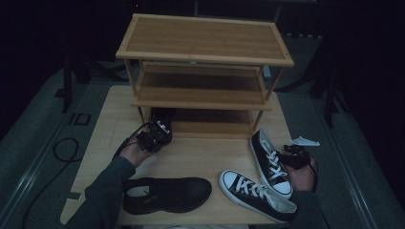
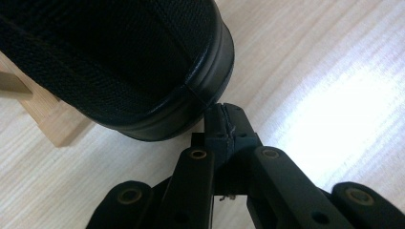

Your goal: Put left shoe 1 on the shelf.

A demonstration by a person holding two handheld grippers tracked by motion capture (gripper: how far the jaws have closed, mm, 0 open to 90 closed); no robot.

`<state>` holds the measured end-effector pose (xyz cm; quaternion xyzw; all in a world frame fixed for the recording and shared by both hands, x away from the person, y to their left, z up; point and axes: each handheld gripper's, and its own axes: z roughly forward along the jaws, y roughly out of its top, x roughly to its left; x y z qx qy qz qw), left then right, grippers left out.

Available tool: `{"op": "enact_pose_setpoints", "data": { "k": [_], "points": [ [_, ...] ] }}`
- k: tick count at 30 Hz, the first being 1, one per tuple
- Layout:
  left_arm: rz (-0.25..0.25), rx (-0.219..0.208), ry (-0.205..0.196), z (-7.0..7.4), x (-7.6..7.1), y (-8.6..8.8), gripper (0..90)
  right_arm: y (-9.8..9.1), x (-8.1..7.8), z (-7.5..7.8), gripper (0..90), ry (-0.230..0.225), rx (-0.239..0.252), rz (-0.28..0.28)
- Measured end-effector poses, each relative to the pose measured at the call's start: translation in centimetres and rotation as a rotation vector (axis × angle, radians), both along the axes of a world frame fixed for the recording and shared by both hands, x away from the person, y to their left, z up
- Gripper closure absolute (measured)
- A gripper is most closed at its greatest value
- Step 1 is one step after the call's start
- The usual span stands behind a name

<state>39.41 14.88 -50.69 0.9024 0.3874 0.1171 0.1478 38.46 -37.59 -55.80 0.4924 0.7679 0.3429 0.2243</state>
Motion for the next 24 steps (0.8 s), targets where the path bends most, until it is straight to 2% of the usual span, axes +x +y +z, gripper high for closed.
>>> {"op": "enact_pose_setpoints", "data": {
  "k": [7,14,15,17,19,22,24],
  "points": [
    [0.049,0.002,-0.004,0.0,0.6,0.5,90.0,0.0,0.0,0.0,39.4,0.0,0.0,0.0],
    [0.064,0.0,-0.01,0.1,0.5,0.7,89.7,0.0,0.0,0.0,39.4,0.0,0.0,0.0],
    [0.058,-0.01,-0.007,0.2,0.4,0.8,88.5,0.0,0.0,0.0,39.4,0.0,0.0,0.0],
    [0.037,-0.03,-0.008,0.6,0.1,0.9,79.8,0.0,0.0,0.0,39.4,0.0,0.0,0.0],
    [0.021,-0.044,-0.008,1.1,-0.3,1.1,76.5,0.0,0.0,0.0,39.4,0.0,0.0,0.0],
    [-0.038,-0.108,-0.011,2.1,-1.1,1.5,70.4,0.0,0.0,0.0,39.4,0.0,0.0,0.0],
    [-0.069,-0.131,-0.018,2.7,-1.8,1.6,67.0,0.0,0.0,0.0,39.4,0.0,0.0,0.0]
  ]
}}
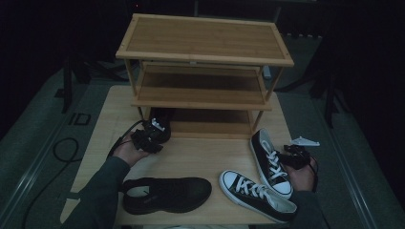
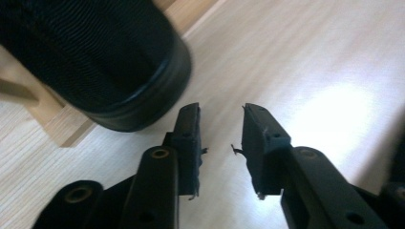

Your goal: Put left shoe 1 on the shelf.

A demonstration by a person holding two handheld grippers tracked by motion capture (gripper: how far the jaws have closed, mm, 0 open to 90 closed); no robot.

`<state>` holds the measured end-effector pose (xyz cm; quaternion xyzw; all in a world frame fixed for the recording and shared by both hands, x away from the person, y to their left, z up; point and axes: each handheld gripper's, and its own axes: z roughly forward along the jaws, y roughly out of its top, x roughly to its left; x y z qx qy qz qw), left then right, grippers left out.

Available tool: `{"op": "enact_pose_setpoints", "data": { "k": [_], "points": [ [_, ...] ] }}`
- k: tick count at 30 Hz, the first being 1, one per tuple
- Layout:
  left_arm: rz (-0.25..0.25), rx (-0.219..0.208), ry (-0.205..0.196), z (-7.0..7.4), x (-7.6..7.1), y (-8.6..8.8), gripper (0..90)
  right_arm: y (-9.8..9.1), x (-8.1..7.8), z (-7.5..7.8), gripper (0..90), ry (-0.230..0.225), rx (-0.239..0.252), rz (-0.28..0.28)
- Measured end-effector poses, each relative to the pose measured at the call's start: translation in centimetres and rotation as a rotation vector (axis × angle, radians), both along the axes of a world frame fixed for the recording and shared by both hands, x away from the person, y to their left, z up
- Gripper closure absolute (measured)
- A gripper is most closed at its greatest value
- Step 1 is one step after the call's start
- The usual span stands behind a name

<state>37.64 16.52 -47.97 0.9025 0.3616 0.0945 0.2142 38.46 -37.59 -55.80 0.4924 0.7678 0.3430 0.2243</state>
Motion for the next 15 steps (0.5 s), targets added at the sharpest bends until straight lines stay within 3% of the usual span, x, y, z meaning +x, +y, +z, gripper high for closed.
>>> {"op": "enact_pose_setpoints", "data": {
  "k": [5,15],
  "points": [
    [-0.053,-0.031,-0.022,1.3,-1.6,0.4,61.7,0.0,0.0,0.0,39.4,0.0,0.0,0.0],
    [-0.101,-0.096,-0.077,3.5,-4.9,1.1,59.7,0.0,0.0,0.0,39.4,0.0,0.001,0.0]
  ]
}}
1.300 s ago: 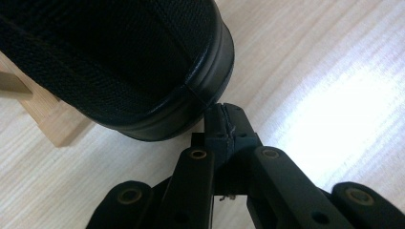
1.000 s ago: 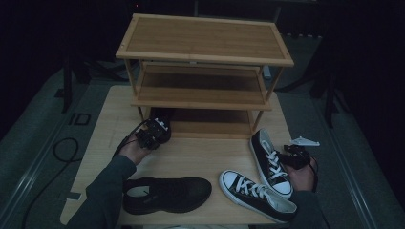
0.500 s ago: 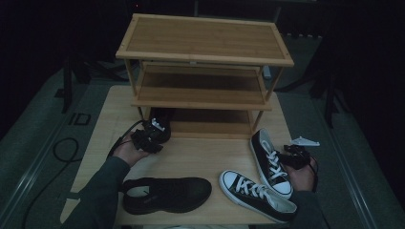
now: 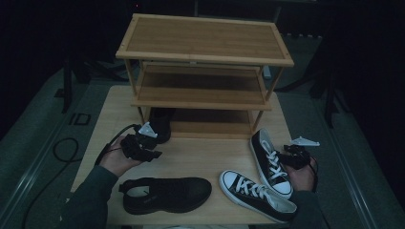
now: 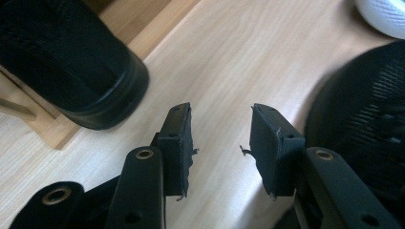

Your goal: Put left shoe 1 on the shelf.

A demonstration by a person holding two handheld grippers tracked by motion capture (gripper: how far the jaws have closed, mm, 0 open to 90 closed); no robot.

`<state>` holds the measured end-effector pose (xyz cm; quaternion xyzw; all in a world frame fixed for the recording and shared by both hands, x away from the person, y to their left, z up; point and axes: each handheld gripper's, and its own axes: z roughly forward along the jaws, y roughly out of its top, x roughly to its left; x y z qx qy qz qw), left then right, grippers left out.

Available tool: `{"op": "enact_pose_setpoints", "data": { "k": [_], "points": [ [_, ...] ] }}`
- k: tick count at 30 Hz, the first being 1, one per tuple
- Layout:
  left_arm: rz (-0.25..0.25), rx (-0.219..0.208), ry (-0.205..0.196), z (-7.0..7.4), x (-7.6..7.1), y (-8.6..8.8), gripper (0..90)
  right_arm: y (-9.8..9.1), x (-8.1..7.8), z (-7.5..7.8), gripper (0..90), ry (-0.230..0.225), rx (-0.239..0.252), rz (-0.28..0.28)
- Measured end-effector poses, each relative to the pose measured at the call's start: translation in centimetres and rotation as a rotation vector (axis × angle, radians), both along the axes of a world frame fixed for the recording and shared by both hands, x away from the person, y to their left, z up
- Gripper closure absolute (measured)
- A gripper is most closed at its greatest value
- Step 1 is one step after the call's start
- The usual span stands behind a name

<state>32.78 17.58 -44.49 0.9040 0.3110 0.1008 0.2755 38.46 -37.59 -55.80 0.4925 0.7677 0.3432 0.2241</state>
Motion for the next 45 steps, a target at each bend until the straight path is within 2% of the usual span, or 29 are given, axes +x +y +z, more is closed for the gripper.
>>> {"op": "enact_pose_setpoints", "data": {
  "k": [3,11,21,34,40,45],
  "points": [
    [-0.012,0.0,-0.009,0.2,-0.8,0.0,59.8,0.0,0.0,0.0,39.4,0.0,0.0,0.0],
    [-0.035,-0.036,-0.025,0.7,-2.8,0.6,60.1,0.0,0.0,0.0,39.4,0.0,0.0,0.0],
    [-0.045,-0.074,-0.007,0.6,-4.5,1.7,61.8,0.0,0.0,0.0,39.4,0.0,-0.001,0.0],
    [-0.051,-0.06,0.021,0.2,-6.1,2.5,64.5,0.0,0.0,0.0,39.4,-0.002,-0.002,0.0],
    [-0.062,-0.06,0.014,0.5,-6.6,2.6,64.8,0.0,0.0,0.0,39.4,-0.002,-0.002,0.0],
    [-0.091,-0.053,0.025,0.5,-6.9,2.2,64.8,0.0,0.0,0.0,39.4,-0.001,-0.001,0.0]
  ]
}}
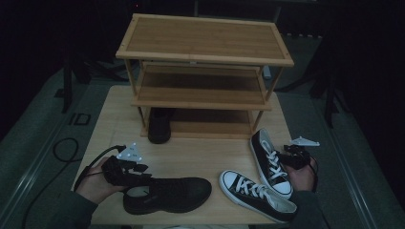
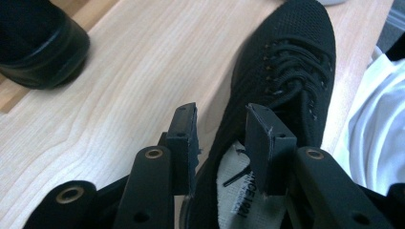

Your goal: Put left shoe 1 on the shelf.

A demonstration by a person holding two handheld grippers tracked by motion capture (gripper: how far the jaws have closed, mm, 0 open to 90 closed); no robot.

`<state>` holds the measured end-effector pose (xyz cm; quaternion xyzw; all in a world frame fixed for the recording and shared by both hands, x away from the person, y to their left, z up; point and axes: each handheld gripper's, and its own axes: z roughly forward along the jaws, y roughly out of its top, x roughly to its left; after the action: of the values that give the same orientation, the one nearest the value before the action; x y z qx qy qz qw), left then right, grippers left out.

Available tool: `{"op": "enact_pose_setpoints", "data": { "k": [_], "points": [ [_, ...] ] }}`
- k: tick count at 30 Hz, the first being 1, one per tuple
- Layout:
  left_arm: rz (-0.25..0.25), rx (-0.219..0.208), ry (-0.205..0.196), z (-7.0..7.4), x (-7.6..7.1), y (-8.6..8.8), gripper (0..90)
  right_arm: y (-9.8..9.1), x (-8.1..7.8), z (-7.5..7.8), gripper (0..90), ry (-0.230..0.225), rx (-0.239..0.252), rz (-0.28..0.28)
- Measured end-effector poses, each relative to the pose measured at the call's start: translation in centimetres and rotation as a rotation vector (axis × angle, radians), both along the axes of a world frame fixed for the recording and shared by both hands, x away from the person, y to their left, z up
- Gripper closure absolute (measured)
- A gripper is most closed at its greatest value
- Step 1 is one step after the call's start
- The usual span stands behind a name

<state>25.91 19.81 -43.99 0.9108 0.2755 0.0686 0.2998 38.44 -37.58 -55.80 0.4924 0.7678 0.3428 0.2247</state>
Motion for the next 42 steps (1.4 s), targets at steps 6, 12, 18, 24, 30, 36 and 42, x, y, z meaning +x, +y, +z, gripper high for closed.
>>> {"op": "enact_pose_setpoints", "data": {
  "k": [6,12,18,24,30,36,42],
  "points": [
    [-0.008,0.015,0.009,-0.3,0.1,-0.1,64.7,0.0,0.0,0.0,39.4,0.0,0.0,0.0],
    [-0.037,0.018,0.012,-0.4,-0.1,-0.2,65.3,0.0,0.0,0.0,39.4,0.0,0.0,0.0],
    [-0.061,0.032,0.023,-0.6,-0.4,-0.1,66.1,0.0,0.0,0.0,39.4,0.0,0.0,0.0],
    [-0.08,0.067,0.027,-1.3,0.3,-1.3,69.8,0.0,0.0,0.0,39.4,0.0,0.0,0.0],
    [-0.082,0.106,0.027,-1.5,1.1,-2.7,83.8,0.0,0.0,0.0,39.4,0.0,0.0,0.0],
    [0.027,0.017,0.058,-1.9,2.7,-1.7,87.0,0.0,0.0,0.0,39.4,0.0,0.001,0.0],
    [0.161,-0.017,0.044,-1.5,5.1,-1.6,87.3,0.0,0.0,0.0,39.4,0.0,0.001,0.0]
  ]
}}
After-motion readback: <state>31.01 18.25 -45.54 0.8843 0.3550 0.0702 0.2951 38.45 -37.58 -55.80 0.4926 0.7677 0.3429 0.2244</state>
